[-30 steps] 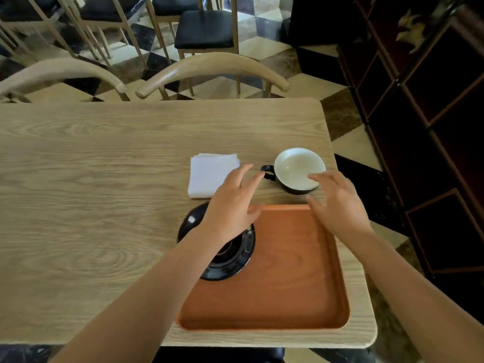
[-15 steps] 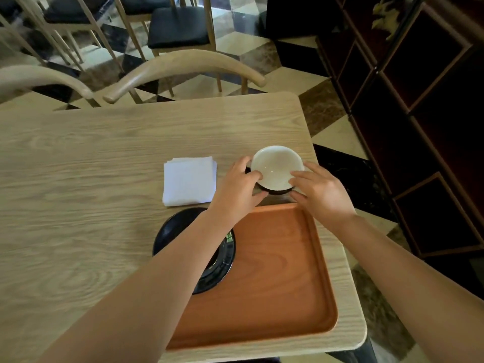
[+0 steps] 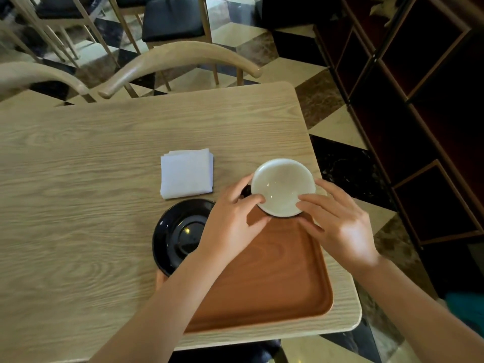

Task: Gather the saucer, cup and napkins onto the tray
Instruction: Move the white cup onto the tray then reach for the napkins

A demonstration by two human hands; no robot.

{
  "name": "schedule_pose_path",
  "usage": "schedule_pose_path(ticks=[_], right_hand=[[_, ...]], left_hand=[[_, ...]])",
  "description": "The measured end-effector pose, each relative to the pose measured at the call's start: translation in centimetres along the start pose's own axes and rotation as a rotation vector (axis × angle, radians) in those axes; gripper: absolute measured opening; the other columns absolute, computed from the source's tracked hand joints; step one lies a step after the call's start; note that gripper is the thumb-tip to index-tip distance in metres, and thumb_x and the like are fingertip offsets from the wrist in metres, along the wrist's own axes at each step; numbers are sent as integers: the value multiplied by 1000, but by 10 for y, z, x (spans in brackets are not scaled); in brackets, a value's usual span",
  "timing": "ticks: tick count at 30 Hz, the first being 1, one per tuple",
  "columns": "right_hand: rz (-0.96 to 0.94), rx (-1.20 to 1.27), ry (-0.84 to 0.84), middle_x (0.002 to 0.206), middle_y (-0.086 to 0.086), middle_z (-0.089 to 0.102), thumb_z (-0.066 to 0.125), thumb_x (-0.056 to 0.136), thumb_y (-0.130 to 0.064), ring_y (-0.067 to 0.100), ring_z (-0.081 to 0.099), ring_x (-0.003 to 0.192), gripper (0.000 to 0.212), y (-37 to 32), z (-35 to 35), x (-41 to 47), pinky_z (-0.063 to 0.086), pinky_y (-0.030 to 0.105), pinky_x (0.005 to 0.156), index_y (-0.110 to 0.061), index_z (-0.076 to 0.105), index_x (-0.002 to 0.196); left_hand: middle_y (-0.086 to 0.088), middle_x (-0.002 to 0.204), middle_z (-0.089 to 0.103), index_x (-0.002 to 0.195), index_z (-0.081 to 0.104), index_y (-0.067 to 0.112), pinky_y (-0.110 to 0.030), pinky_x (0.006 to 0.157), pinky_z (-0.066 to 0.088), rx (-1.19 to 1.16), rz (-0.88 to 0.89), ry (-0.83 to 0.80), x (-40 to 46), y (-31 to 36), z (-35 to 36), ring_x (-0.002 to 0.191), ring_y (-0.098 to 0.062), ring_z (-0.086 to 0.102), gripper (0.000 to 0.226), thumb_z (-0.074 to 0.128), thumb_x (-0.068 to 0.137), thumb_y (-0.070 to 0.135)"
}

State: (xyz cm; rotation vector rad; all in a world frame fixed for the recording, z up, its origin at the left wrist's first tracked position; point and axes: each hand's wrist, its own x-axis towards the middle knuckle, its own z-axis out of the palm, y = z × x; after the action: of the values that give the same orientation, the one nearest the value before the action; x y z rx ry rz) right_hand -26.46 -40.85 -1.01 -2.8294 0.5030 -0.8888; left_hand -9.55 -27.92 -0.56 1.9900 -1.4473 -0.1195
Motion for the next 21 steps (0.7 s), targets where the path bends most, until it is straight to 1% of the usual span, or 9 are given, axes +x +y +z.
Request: schedule_pose_path(ticks=[2, 4, 8, 11, 17, 21], right_hand=[[6, -1, 5, 96, 1, 75, 68, 82, -22, 29, 62, 109, 13, -5, -2, -10, 60, 36, 64, -11, 73, 86], [15, -2, 3, 95, 0, 75, 64, 84, -24, 27, 62, 108, 16, -9, 0, -18, 59, 34, 63, -12, 73, 85], [27, -8, -7, 93, -1, 75, 66, 83, -24, 26, 63, 108, 13, -12, 7, -30, 59, 31, 58, -13, 74, 84], [27, -7, -13, 93, -2, 75, 66, 83, -25, 25, 62, 109, 12, -12, 12, -36, 58, 30, 58, -14, 73, 85], [56, -3, -26, 95, -1, 75, 64, 84, -25, 24, 62, 111, 13, -7, 14, -33, 58, 30, 54, -14, 72, 85], [49, -3, -58, 95, 0, 74, 62, 85, -25, 26, 62, 110, 15, -5, 11, -28, 58, 31, 58, -13, 71, 85]], left_hand=[[-13, 128, 57, 85, 68, 9, -32, 77, 52, 6, -6, -21, -11, 2, 3, 82, -25, 63, 29, 83, 63, 19], [-12, 128, 56, 85, 68, 9, -33, 80, 52, -1, -20, -43, -19, 2, 5, 84, -25, 63, 29, 83, 63, 20], [-14, 128, 57, 85, 68, 9, -35, 82, 54, 2, -31, -76, -30, 0, 10, 102, -30, 60, 27, 83, 64, 18], [-16, 128, 56, 85, 69, 8, -38, 83, 55, 2, -42, -93, -34, -1, 13, 108, -32, 59, 27, 83, 65, 18], [-16, 128, 57, 87, 68, 7, -41, 83, 55, 25, -47, -81, -29, -1, 19, 107, -33, 58, 26, 81, 67, 19], [-15, 129, 56, 88, 68, 7, -42, 85, 53, 48, -49, -86, -26, -1, 20, 108, -34, 57, 28, 81, 68, 21]])
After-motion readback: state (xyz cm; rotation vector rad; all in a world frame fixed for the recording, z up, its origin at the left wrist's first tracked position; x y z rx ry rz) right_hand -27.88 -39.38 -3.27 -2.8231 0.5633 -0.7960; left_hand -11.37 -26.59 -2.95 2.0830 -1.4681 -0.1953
